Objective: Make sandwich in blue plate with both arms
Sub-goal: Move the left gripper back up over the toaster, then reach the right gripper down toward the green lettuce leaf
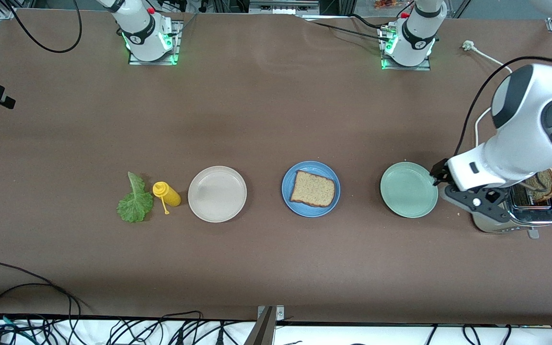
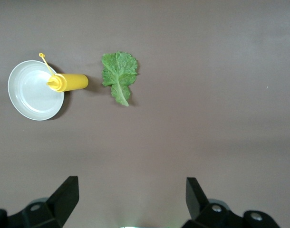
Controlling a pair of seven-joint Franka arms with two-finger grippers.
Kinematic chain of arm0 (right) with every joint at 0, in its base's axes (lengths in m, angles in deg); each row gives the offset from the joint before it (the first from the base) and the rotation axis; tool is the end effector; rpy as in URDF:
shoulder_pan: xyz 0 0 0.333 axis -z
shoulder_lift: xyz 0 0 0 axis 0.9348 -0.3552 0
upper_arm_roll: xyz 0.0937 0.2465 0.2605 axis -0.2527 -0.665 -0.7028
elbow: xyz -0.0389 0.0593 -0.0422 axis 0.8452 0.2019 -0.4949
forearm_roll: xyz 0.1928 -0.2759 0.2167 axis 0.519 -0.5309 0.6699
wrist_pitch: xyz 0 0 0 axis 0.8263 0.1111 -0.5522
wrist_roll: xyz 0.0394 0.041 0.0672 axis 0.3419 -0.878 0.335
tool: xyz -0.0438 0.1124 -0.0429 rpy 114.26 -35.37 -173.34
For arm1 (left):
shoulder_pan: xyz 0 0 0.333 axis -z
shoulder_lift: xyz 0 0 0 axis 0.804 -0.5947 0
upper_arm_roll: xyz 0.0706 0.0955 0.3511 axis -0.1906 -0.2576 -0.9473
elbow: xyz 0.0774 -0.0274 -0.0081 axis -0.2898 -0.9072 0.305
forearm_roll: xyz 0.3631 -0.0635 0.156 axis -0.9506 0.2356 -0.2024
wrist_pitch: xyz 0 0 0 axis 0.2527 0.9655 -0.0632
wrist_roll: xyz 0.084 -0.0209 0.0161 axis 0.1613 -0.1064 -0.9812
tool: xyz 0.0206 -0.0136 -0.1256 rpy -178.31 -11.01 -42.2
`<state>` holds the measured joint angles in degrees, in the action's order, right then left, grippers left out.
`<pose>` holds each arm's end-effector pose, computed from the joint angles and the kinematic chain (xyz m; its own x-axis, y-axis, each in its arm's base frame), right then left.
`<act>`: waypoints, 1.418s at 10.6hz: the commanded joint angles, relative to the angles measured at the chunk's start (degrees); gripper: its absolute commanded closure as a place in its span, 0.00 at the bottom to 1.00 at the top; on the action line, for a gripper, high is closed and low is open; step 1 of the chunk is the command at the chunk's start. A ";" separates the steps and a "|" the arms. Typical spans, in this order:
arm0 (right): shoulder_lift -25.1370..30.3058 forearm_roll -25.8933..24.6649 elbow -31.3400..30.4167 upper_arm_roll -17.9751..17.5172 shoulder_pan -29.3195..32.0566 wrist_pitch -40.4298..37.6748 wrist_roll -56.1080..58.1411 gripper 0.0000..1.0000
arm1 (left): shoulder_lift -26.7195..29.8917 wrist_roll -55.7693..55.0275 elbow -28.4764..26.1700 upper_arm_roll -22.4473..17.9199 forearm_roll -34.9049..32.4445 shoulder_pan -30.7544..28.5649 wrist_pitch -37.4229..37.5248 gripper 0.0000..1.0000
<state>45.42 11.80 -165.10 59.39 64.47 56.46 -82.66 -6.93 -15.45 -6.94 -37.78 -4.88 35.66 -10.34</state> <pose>0.5467 -0.0891 0.6579 0.9952 -0.0858 -0.0464 -0.0901 -0.9907 -0.1018 0.6999 -0.0842 0.5194 0.8710 -0.4902 -0.0332 -0.4912 -0.8673 -0.0802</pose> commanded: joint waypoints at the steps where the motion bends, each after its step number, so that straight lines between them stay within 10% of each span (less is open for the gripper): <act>1: -0.34 -1.59 0.92 -1.32 -1.42 -1.77 2.07 0.00 | 3.82 0.40 0.52 0.17 -0.37 -2.53 3.20 0.00; 15: -17.03 -3.80 1.88 -4.94 -5.04 10.88 3.12 0.00 | 3.74 -0.13 5.10 -0.09 2.98 -5.44 9.36 0.00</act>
<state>31.96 8.57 -164.97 54.31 59.37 65.64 -80.90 -3.41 -15.72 -2.57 -37.92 -3.17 30.83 -2.14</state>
